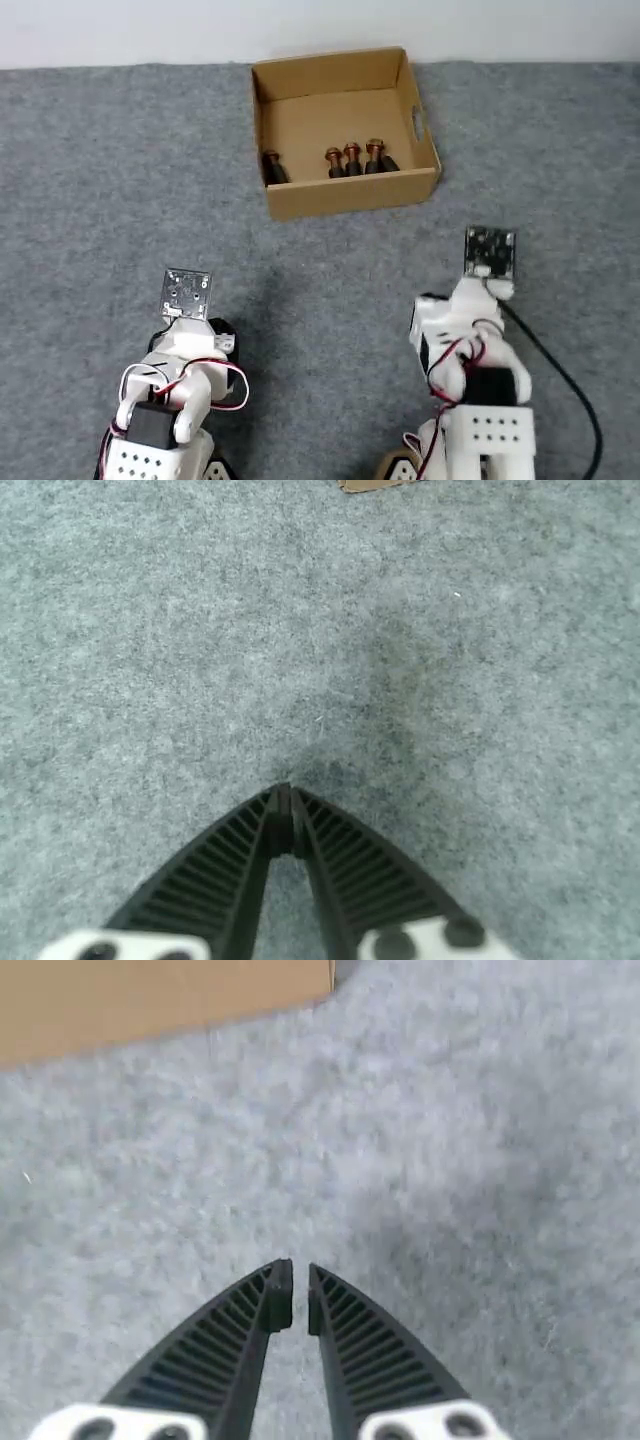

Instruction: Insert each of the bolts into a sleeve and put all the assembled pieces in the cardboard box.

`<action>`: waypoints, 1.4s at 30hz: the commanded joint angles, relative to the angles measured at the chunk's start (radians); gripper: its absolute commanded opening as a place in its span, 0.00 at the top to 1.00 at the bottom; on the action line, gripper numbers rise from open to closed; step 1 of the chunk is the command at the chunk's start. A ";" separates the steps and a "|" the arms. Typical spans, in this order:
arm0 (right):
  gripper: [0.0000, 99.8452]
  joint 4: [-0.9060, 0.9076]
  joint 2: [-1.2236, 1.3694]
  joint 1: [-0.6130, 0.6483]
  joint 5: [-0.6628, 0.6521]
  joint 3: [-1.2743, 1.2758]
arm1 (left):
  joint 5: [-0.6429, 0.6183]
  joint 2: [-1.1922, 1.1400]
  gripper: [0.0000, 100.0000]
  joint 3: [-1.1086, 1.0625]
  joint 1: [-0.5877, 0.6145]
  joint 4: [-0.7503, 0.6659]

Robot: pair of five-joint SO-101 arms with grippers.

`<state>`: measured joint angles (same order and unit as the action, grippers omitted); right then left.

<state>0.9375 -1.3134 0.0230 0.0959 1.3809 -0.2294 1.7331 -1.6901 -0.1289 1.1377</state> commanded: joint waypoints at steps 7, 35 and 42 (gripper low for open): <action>0.99 -0.021 -0.338 -0.008 -0.011 0.275 | 0.008 0.011 1.00 0.002 0.003 0.006; 0.99 0.337 -0.493 -0.185 -0.330 0.302 | 0.008 0.011 1.00 0.002 0.003 0.006; 0.99 0.337 -0.493 -0.185 -0.330 0.302 | 0.008 0.011 1.00 0.002 0.003 0.006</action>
<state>1.2689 -1.7952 -0.1504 -0.2232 1.6678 -0.2294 1.7331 -1.6901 -0.1289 1.1377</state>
